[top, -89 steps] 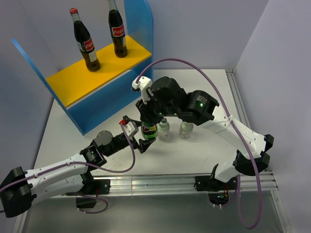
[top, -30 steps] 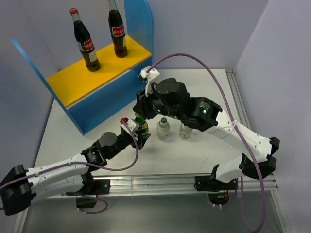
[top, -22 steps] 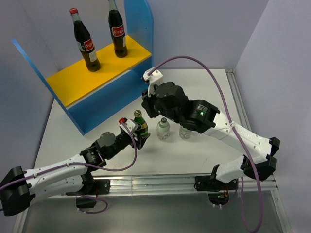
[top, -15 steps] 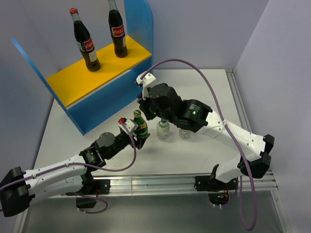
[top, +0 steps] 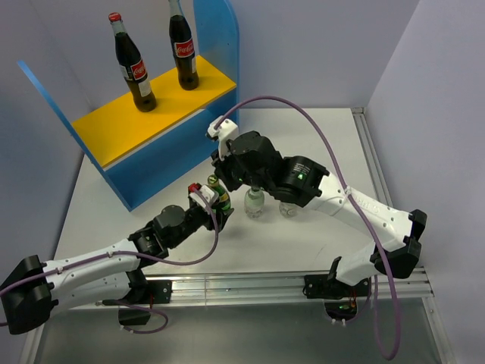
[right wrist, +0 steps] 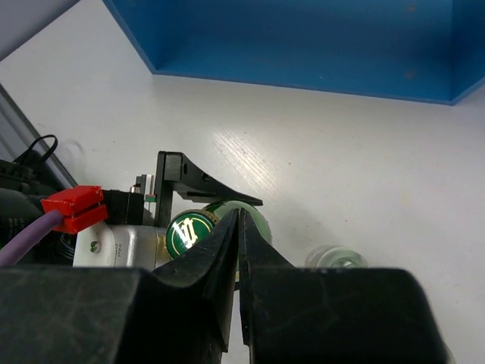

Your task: Place and organize the beverage onto the shelf

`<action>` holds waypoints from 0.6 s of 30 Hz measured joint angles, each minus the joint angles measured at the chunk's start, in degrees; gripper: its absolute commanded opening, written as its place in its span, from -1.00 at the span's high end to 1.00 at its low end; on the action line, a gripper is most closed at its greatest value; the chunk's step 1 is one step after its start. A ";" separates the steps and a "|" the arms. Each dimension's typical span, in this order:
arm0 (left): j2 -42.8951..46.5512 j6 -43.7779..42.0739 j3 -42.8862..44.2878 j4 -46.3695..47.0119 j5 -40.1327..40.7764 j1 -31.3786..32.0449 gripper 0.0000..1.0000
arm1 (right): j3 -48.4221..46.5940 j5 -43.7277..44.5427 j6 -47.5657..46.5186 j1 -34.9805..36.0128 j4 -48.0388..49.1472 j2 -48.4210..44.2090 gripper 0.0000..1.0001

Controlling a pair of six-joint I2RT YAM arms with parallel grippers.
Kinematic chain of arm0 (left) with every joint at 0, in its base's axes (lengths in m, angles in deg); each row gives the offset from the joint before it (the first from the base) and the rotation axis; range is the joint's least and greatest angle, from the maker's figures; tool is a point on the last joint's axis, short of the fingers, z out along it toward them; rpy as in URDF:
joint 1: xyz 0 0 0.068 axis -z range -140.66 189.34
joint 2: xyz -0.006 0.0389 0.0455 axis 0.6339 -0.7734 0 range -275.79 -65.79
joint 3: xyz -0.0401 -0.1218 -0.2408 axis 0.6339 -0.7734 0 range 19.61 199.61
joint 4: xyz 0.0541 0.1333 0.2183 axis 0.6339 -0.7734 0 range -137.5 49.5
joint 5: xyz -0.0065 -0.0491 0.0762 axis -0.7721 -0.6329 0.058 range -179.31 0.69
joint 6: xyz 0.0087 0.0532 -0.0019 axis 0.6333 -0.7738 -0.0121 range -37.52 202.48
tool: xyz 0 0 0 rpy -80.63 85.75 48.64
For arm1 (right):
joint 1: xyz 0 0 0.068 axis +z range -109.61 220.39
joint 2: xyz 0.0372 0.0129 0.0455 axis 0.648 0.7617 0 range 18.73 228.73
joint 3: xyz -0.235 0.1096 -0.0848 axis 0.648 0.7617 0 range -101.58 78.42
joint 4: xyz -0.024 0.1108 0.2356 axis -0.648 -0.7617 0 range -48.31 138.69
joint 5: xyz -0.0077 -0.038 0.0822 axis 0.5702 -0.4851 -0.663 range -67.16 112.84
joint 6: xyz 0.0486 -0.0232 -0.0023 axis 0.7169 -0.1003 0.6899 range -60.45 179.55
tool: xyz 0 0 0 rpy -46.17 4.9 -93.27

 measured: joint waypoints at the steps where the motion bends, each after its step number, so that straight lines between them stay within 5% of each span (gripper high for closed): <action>1: -0.26 0.04 0.07 0.00 0.35 -0.11 0.99 | 0.24 0.31 0.02 -0.02 0.22 0.00 0.76; 5: -1.84 0.85 0.07 0.44 3.06 -0.39 0.99 | 0.50 3.87 1.38 0.20 0.11 0.04 0.68; 12: -8.79 3.04 0.17 4.42 12.74 -3.82 0.99 | 4.48 14.27 5.57 -2.36 0.79 -2.10 -0.31; 18: -13.44 5.42 -0.04 13.16 20.59 -9.27 0.99 | 11.61 16.98 6.97 -7.02 2.08 -10.64 -0.43</action>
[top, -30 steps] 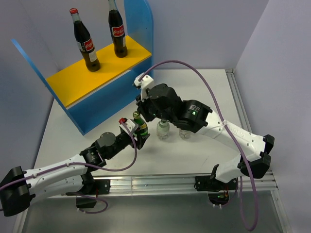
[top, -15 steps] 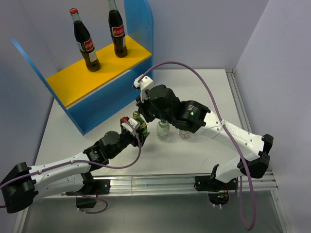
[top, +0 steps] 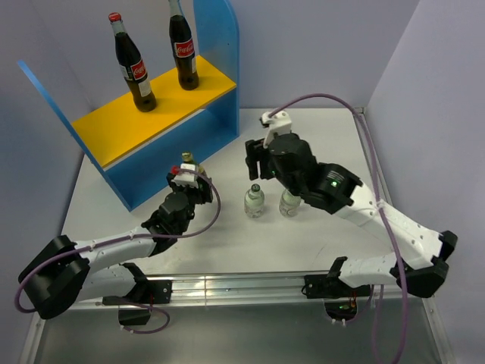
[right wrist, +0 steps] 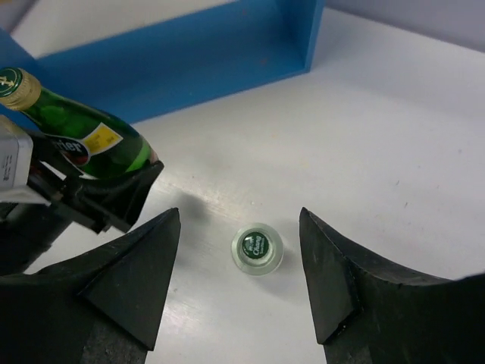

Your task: Place and organize the beverage onto the shelf

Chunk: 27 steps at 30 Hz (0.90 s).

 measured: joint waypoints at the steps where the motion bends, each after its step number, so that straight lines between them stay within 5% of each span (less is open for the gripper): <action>1: -1.01 0.35 -0.07 2.47 1.27 -1.03 0.99 | 0.55 0.00 0.04 -0.52 0.26 -1.66 -0.43; 9: -13.14 1.33 0.37 14.32 8.15 -6.97 0.99 | 4.20 -0.13 0.13 -2.05 3.32 -9.51 -0.43; 27: -27.32 9.03 3.69 19.17 12.74 -17.35 0.99 | 12.20 -3.23 -2.93 -4.33 7.91 -15.58 -0.43</action>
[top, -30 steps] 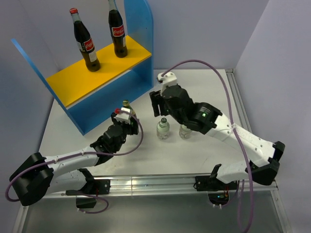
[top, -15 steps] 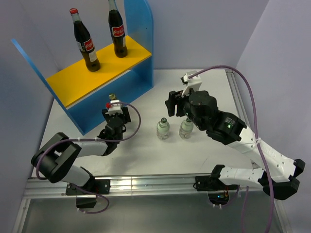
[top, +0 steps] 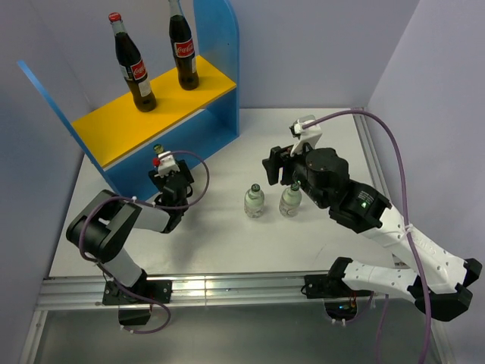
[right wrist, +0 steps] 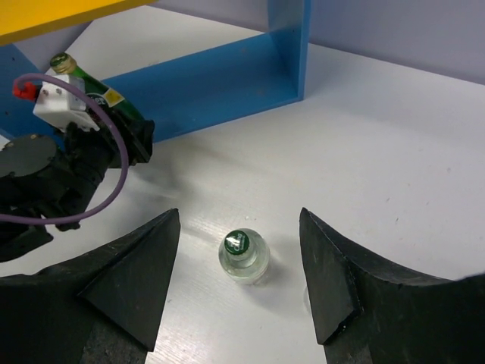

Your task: Place and organize the beverage onto the shelf

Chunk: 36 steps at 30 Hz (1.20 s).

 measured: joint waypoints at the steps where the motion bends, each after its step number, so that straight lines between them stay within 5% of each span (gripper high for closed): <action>1: -0.70 0.50 0.33 0.15 0.26 -0.37 0.99 | 0.22 -0.20 -0.20 -0.07 0.22 -0.24 -0.43; 18: -9.03 6.05 9.09 -2.32 11.02 -2.36 0.99 | 4.42 -4.94 -0.59 -0.35 4.90 -3.52 -0.43; 36: -23.17 3.32 28.83 -6.78 2.62 -2.34 0.99 | 6.08 -6.62 -0.59 -0.35 6.21 -5.97 -0.43</action>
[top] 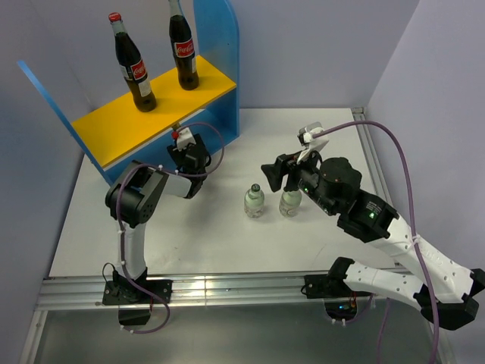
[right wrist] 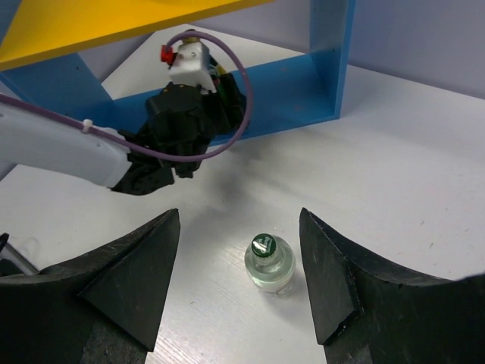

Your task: Place and organize the beverage onto the shelf

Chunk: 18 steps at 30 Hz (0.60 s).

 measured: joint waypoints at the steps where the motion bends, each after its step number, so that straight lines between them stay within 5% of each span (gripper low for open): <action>1: -1.16 -0.48 1.66 -0.33 -0.92 0.00 0.99 | 0.00 -0.11 -0.02 0.00 0.04 -0.24 -0.43; 18: -14.97 -8.92 21.14 -3.96 -16.31 -2.08 0.99 | 1.51 -2.05 -0.09 -0.02 1.68 -2.36 -0.43</action>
